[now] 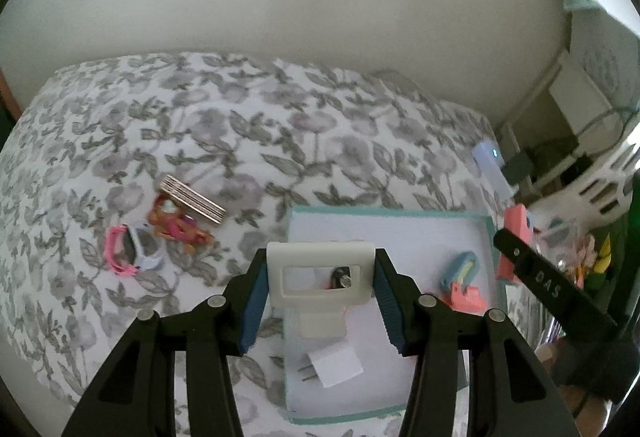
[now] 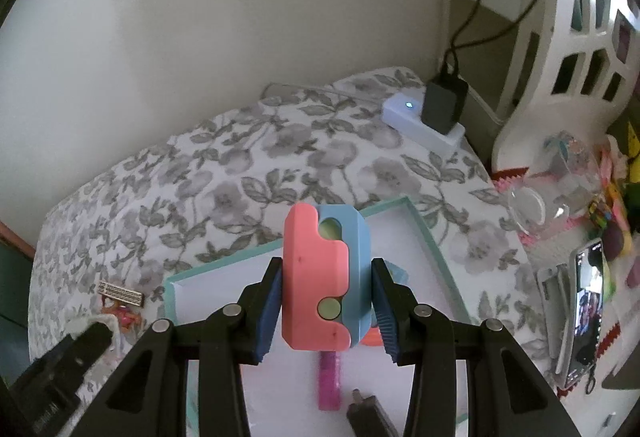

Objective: Organize rigid objects
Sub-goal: 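Carry the white frame and pink-blue block over the tray and lower them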

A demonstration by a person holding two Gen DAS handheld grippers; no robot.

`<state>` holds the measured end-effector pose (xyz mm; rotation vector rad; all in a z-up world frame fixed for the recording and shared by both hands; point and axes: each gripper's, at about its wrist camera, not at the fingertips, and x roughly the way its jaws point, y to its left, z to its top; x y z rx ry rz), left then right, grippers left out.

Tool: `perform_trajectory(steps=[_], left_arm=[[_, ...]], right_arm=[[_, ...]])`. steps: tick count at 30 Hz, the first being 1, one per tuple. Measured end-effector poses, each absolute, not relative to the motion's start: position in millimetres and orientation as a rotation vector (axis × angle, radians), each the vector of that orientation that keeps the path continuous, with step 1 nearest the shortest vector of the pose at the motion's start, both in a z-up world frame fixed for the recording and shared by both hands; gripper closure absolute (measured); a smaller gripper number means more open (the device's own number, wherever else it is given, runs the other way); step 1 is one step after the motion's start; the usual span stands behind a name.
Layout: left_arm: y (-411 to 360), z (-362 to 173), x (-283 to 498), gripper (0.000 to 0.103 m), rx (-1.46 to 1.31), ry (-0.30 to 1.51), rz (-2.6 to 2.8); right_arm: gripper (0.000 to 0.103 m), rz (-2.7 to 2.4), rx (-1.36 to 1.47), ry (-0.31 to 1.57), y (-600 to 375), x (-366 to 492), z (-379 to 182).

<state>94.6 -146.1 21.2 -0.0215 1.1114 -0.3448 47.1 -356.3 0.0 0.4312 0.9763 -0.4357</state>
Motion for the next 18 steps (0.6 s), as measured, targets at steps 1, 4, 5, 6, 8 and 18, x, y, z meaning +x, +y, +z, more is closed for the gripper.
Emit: perform_trajectory(steps=[1, 4, 5, 6, 8, 18], left_arm=[[-152.1, 16.5, 93.3, 0.051, -0.012, 1.127, -0.359], [-164.1, 6.0, 90.6, 0.051, 0.016, 1.153, -0.371], [-168.3, 1.2, 89.8, 0.051, 0.03, 1.164, -0.371], [-171.9, -4.0, 89.0, 0.051, 0.043, 1.176, -0.372], [-180.0, -16.6, 87.9, 0.051, 0.059, 1.213, -0.381], [-200.4, -62.5, 83.5, 0.051, 0.124, 1.334, -0.378]], right_arm=[[0.058, -0.438, 0.431, 0.999, -357.4, 48.4, -6.3], [0.058, -0.444, 0.427, 1.056, -357.5, 51.9, -24.8], [0.058, -0.44, 0.429, 1.066, -357.2, 52.2, -28.6], [0.058, -0.431, 0.432, 1.077, -356.5, 53.2, -33.1], [0.058, -0.417, 0.434, 1.094, -354.7, 54.1, -39.8], [0.058, -0.392, 0.437, 1.158, -349.2, 58.6, -61.3]])
